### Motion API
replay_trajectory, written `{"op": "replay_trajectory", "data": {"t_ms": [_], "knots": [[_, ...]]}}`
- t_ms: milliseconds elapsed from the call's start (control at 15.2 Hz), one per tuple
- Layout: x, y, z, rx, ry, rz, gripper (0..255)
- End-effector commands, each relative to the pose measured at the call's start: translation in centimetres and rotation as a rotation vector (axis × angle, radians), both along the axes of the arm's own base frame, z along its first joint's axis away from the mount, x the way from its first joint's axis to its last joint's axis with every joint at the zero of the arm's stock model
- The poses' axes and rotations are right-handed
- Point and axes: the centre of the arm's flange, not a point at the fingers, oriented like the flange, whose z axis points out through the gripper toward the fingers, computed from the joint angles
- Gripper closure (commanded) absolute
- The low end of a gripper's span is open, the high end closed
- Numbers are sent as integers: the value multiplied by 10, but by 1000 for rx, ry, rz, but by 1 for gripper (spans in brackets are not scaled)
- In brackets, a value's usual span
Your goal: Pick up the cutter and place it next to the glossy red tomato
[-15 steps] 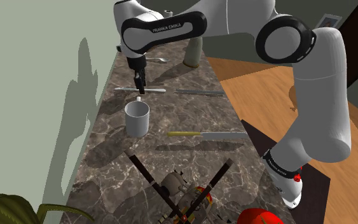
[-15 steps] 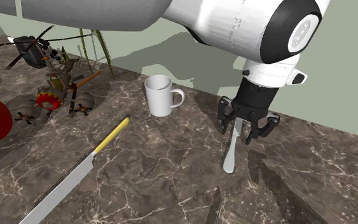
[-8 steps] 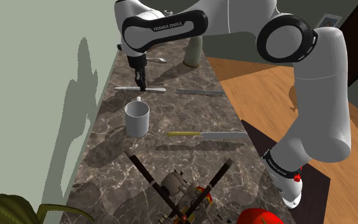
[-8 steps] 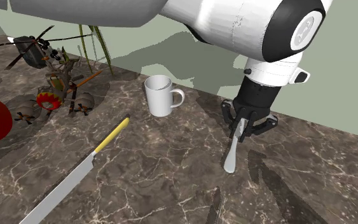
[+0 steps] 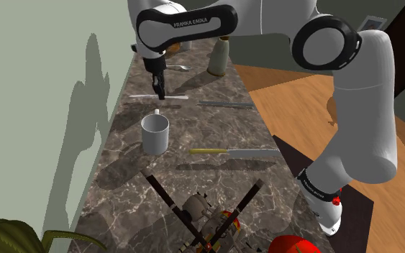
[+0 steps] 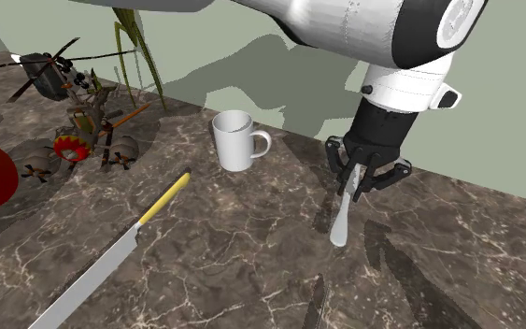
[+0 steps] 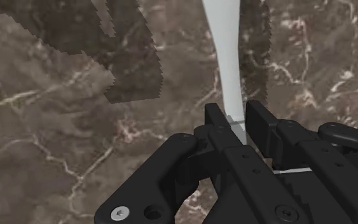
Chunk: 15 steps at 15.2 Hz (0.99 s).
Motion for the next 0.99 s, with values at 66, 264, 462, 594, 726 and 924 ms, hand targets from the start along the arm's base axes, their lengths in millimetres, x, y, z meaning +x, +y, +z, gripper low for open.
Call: {"op": "replay_trajectory", "data": {"t_ms": [66, 264, 462, 594, 726, 924], "knots": [[0, 0, 17, 0, 1, 0, 255], [0, 0, 32, 0, 1, 0, 255], [0, 0, 48, 0, 1, 0, 255], [0, 0, 59, 0, 1, 0, 255], [0, 0, 69, 0, 1, 0, 255], [0, 0, 85, 0, 1, 0, 255]]}}
